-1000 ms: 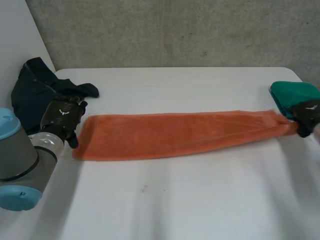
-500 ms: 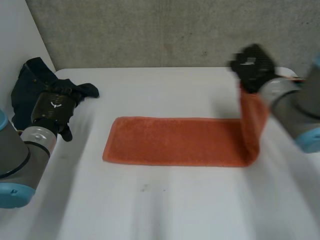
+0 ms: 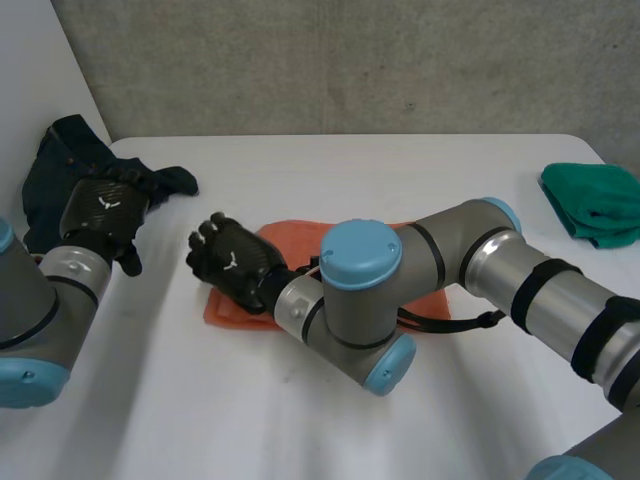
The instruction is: Fold the laundry.
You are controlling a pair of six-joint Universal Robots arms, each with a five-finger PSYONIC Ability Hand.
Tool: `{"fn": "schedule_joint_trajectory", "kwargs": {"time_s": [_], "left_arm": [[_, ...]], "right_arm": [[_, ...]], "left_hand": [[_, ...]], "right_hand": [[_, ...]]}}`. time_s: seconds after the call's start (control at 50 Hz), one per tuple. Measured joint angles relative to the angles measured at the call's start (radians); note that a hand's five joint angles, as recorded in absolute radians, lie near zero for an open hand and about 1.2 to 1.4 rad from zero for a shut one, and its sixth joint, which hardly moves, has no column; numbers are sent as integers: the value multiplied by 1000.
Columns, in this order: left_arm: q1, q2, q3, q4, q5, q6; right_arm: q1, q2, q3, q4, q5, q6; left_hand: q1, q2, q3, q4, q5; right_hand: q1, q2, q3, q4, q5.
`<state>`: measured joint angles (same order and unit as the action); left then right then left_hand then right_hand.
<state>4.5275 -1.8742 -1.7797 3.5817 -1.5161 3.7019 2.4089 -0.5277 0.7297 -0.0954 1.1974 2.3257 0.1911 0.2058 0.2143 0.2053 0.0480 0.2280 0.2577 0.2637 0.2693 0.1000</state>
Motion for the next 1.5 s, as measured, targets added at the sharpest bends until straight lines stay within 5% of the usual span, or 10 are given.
{"fn": "schedule_joint_trajectory", "kwargs": {"time_s": [0.12,0.18,0.28,0.56,0.7,0.84,1.22,1.34,1.5], "left_arm": [[-86,-38,66,0,-2,-48],[-134,-57,98,-1,-2,-94],[-220,-108,156,-5,-2,-189],[-330,-373,386,-88,-43,-198],[-321,-455,463,-132,-186,-65],[-320,-436,421,-139,-273,22],[-355,-101,212,-138,-261,-35],[-349,-63,195,-138,-249,-41],[-339,-64,200,-135,-246,-44]], "right_arm": [[-28,-71,32,41,101,80],[-104,-211,131,77,257,265],[-188,-342,310,98,353,447],[-329,-420,685,28,353,505],[-346,-412,754,-56,349,482],[-380,-402,786,-104,349,417],[-509,-579,876,-55,358,17],[-420,-591,780,-48,356,-124],[-122,-470,596,-58,292,-153]], "left_hand": [[0,0,0,0,0],[0,0,0,0,0],[0,0,0,0,0],[0,0,0,0,0],[0,0,0,0,0],[0,0,0,0,0],[0,0,0,0,0],[0,0,0,0,0],[0,0,0,0,0]], "right_hand": [[-22,-33,-46,-31,-36],[-22,-33,-46,-31,-36],[-22,-33,-46,-31,-36],[78,93,93,85,77],[250,301,296,282,252],[677,913,908,905,847],[697,916,918,921,870],[707,917,918,922,870],[718,919,918,922,870]]}}
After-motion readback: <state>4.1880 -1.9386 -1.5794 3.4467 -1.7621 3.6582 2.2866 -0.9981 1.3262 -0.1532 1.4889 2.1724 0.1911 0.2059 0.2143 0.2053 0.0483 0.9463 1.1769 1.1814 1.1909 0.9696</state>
